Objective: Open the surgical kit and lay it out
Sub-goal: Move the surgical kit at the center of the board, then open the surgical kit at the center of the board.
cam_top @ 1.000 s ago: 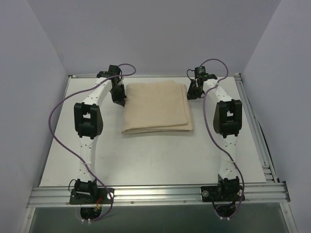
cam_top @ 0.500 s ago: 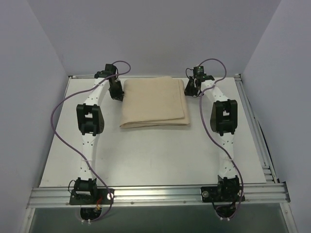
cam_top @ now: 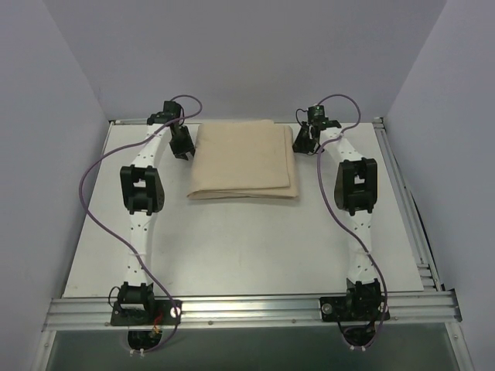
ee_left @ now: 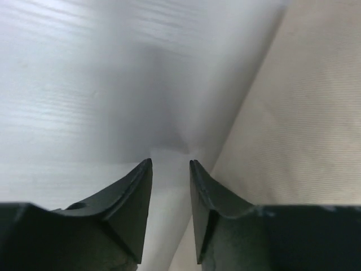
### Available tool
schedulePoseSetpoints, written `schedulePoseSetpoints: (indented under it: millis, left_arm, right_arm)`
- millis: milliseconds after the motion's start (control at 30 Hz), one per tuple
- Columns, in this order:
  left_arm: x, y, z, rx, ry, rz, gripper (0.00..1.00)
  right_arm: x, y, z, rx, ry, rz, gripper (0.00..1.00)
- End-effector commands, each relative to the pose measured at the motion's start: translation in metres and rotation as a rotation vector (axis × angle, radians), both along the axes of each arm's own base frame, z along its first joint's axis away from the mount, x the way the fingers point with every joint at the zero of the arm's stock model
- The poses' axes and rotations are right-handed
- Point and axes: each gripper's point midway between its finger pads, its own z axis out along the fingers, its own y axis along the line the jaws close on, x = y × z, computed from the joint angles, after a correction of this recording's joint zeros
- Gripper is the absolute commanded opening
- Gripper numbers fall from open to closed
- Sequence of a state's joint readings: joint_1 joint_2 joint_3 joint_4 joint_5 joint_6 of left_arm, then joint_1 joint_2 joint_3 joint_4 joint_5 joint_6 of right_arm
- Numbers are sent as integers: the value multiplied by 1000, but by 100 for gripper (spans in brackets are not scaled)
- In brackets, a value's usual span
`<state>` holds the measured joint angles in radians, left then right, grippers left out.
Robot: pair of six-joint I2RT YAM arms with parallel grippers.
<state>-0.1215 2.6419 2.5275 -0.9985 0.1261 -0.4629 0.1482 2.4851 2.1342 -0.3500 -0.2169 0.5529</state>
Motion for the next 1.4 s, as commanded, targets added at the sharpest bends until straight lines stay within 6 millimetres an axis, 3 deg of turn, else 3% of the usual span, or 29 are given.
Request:
schedulePoseSetpoints:
  millis: [0, 33, 67, 100, 133, 167, 200, 233, 267, 300, 367, 400, 433, 467, 500, 533, 567, 600, 667, 733, 767, 800, 900, 1000, 1167, 1367]
  left_arm:
    - [1, 8, 76, 92, -119, 52, 43]
    - [-2, 19, 84, 142, -128, 77, 52]
    - [-5, 34, 94, 213, -139, 111, 55]
    - [-11, 40, 117, 247, -171, 120, 57]
    - [-16, 44, 121, 278, -170, 120, 59]
    - [-20, 46, 146, 288, -218, 117, 61]
    - [-24, 45, 155, 304, -239, 96, 61]
    - [-27, 42, 149, 313, -240, 73, 61]
    - [-35, 29, 177, 302, -309, 36, 62]
    - [-33, 18, 189, 301, -367, -8, 62]
    - [-52, -12, 188, 292, -373, -83, 62]
    - [-62, -23, 207, 282, -416, -119, 62]
    - [-61, -42, 217, 253, -479, -169, 62]
    - [-68, -59, 221, 245, -507, -220, 62]
    - [-82, -87, 226, 240, -532, -312, 62]
    - [-87, -109, 230, 205, -561, -376, 62]
    - [-93, -125, 231, 185, -573, -424, 62]
    - [-102, -154, 232, 163, -595, -512, 62]
    - [-117, -189, 232, 127, -614, -620, 61]
    - [-135, -231, 227, 135, -644, -744, 60]
    - [-139, -241, 224, 141, -647, -768, 60]
    - [-141, -253, 216, 147, -647, -789, 59]
    - [-161, -287, 211, 112, -646, -842, 58]
    - [-180, -314, 200, 73, -663, -911, 58]
    - [-192, -333, 151, 176, -579, -890, 59]
    - [-191, -325, 132, 303, -580, -827, 57]
  right_arm:
    - [2, 16, 42, 42, -51, 30, 14]
    - [-2, 6, 43, 20, -30, 10, 22]
    - [-4, 0, 46, 10, -23, -5, 26]
    - [-6, -12, 55, 0, -24, -25, 30]
    - [-14, -21, 56, -13, 4, -37, 36]
    - [-18, -27, 59, -29, 14, -44, 37]
    - [-24, -33, 69, -35, 12, -45, 41]
    - [-33, -36, 71, -42, 30, -33, 43]
    - [-39, -42, 73, -60, 38, -26, 43]
    - [-53, -48, 78, -69, 57, -31, 43]
    - [-69, -61, 79, -68, 78, -53, 44]
    - [-78, -65, 97, -52, 55, -69, 44]
    - [-97, -74, 80, -44, 108, -87, 44]
    - [-107, -77, 80, -29, 118, -91, 45]
    - [-117, -78, 96, -9, 92, -91, 45]
    - [-136, -75, 84, 26, 139, -76, 45]
    - [-146, -72, 85, 45, 152, -62, 45]
    - [-156, -68, 94, 64, 148, -40, 45]
    - [-182, -52, 94, 138, 206, 25, 44]
    - [-198, -46, 110, 172, 203, 55, 43]
    - [-206, -47, 110, 169, 207, 48, 42]
    - [-210, -49, 127, 159, 163, 37, 42]
    - [-230, -55, 144, 139, 143, -11, 43]
    - [-249, -56, 144, 132, 127, -21, 43]
    - [-266, -51, 136, 164, 127, -5, 43]
    - [-274, -72, 151, 108, 87, -55, 43]
